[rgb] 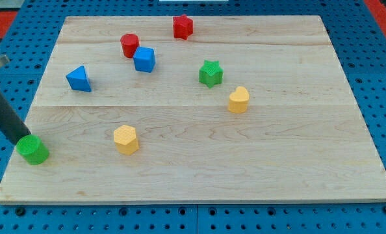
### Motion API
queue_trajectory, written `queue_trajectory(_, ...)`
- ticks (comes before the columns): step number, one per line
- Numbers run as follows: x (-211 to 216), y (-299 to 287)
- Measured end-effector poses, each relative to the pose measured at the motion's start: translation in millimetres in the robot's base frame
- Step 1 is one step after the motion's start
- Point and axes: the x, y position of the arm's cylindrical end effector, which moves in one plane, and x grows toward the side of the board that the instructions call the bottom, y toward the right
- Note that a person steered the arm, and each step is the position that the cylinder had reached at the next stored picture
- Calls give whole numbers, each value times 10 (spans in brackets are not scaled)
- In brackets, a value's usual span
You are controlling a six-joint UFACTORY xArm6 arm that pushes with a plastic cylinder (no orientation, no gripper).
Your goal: Move the green circle towards the bottom left of the board
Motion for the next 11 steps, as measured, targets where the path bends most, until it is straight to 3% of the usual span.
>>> queue_trajectory(2,-297,-32)
queue_trajectory(4,2,-3)
queue_trajectory(6,-123,243)
queue_trajectory(11,467,149)
